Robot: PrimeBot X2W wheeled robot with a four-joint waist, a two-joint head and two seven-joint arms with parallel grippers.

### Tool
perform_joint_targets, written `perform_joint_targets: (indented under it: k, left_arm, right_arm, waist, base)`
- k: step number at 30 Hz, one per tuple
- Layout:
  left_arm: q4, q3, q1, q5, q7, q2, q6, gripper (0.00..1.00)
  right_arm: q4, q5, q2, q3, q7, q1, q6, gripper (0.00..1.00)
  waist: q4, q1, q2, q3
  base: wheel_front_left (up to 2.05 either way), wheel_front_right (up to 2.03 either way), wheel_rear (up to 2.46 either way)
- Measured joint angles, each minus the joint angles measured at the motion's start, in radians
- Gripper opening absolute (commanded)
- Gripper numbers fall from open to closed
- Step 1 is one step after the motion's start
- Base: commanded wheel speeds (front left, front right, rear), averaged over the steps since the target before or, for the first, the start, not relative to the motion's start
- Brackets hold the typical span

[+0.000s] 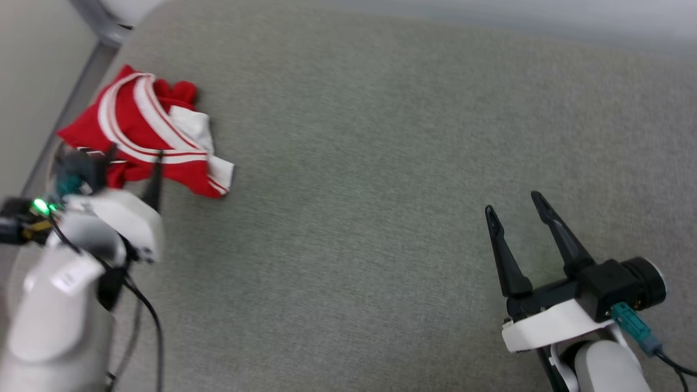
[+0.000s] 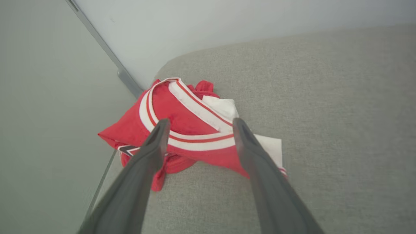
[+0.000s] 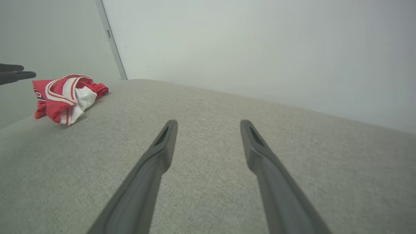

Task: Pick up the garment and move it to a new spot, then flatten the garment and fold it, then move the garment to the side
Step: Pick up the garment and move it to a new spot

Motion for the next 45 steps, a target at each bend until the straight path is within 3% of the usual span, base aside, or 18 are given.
perform_joint_targets:
  k: [6,10,13,19,21,27,34,42,45]
  left_arm:
    - [0.084,-0.106,-0.165,-0.15,0.231,0.158,-0.007,1.0]
    - [0.103,-0.182,-0.209,-0.342,0.412,0.221,-0.007,1.0]
    - [0.109,-0.224,-0.226,-0.417,0.519,0.284,-0.007,1.0]
    - [0.122,-0.257,-0.226,-0.515,0.613,0.324,-0.007,1.0]
    - [0.125,-0.258,-0.225,-0.537,0.626,0.33,-0.007,0.0]
    - [0.115,-0.271,-0.198,-0.531,0.583,0.342,-0.006,0.0]
    - [0.06,-0.233,-0.171,-0.496,0.433,0.366,0.049,0.0]
    - [-0.139,-0.197,-0.136,-0.423,0.287,0.417,0.116,0.0]
    - [-0.21,-0.205,-0.125,-0.398,0.259,0.424,0.123,0.0]
  right_arm:
    - [-0.01,-0.02,0.0,0.004,0.0,-0.037,0.0,1.0]
    - [-0.016,-0.031,0.0,0.006,0.0,-0.049,0.0,1.0]
    - [-0.019,-0.033,0.0,0.007,0.0,-0.053,0.0,1.0]
    - [-0.018,-0.033,0.0,0.006,0.0,-0.064,0.0,1.0]
    - [-0.017,-0.033,0.0,0.007,0.0,-0.069,0.0,1.0]
    - [-0.001,-0.032,0.0,0.002,0.0,-0.071,0.0,1.0]
    - [0.026,-0.008,0.0,0.001,0.0,-0.054,0.0,1.0]
    - [0.05,0.037,0.0,-0.006,0.0,0.006,0.0,1.0]
    - [0.061,0.057,0.0,-0.009,0.0,0.039,0.0,1.0]
  waist:
    - [-0.062,0.0,0.0,0.084]
    - [-0.098,0.0,0.0,0.13]
    - [-0.12,-0.0001,0.0,0.158]
    - [-0.146,-0.0002,0.0,0.194]
    - [-0.15,-0.0002,0.0001,0.198]
    - [-0.146,-0.0002,0.0,0.173]
    - [-0.136,-0.0003,0.0,0.077]
    - [-0.129,-0.0004,0.0,-0.076]
    - [-0.129,-0.0005,0.0,-0.133]
  base:
    - [0.0,0.0,0.0]
    - [0.0,0.0,0.0]
    - [0.0,0.0,0.0]
    - [0.0,0.0,0.0]
    - [0.0,0.0,0.0]
    - [0.0,0.0,0.0]
    - [0.0,0.0,0.0]
    - [0.0,0.0,0.0]
    - [0.0,0.0,0.0]
